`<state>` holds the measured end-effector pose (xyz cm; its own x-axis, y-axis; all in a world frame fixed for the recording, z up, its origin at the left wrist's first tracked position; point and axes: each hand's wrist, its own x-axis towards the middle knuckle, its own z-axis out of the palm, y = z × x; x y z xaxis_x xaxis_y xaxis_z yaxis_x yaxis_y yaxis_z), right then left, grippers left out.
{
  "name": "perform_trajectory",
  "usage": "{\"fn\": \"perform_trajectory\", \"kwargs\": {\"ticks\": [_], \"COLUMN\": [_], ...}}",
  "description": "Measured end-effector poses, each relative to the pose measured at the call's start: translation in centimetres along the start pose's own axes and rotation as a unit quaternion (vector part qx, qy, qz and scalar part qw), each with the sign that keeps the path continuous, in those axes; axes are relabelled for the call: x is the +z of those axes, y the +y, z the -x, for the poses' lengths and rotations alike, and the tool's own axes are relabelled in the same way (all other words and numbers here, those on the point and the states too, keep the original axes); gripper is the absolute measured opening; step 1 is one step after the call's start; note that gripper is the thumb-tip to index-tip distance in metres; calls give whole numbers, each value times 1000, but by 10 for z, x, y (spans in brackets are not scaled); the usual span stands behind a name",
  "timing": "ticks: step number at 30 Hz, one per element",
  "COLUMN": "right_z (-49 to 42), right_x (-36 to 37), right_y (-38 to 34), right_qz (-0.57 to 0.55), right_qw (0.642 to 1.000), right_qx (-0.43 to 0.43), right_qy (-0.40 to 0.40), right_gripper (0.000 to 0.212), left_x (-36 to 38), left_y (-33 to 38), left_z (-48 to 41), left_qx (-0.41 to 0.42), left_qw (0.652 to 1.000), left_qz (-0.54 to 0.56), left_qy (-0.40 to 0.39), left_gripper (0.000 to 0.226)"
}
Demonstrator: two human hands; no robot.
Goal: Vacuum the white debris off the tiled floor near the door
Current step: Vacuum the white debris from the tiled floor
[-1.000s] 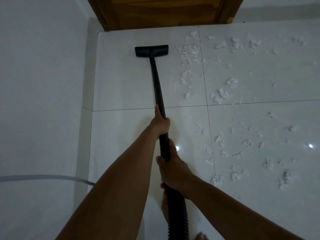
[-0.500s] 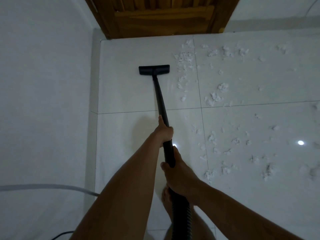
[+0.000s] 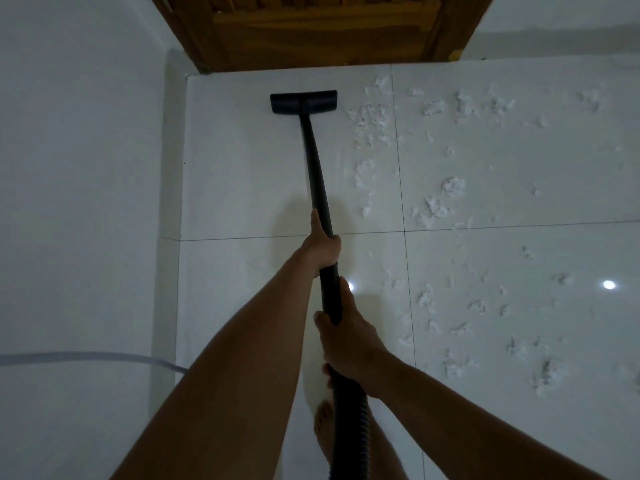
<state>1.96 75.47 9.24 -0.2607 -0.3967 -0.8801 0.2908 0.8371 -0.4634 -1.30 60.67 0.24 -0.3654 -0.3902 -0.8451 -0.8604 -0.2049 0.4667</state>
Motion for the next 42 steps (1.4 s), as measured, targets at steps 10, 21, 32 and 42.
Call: {"fn": "perform_trajectory", "kwargs": {"ticks": [10, 21, 32, 42], "right_z": [-60, -66, 17, 95], "right_x": [-15, -16, 17, 53], "right_y": [-29, -32, 24, 111], "right_qz": [2, 23, -22, 3], "right_qw": [1000, 1000, 1000, 1000], "right_qx": [-9, -3, 17, -7], "right_qy": [-2, -2, -12, -23], "right_gripper": [74, 74, 72, 76], "left_x": [-17, -18, 13, 59], "left_y": [24, 27, -33, -114], "left_z": [-62, -70, 10, 95], "left_qx": [18, 7, -8, -17], "left_qw": [1000, 1000, 1000, 999], "left_qz": [0, 11, 7, 6], "left_qy": [12, 12, -12, -29], "left_gripper": [82, 84, 86, 86]}}
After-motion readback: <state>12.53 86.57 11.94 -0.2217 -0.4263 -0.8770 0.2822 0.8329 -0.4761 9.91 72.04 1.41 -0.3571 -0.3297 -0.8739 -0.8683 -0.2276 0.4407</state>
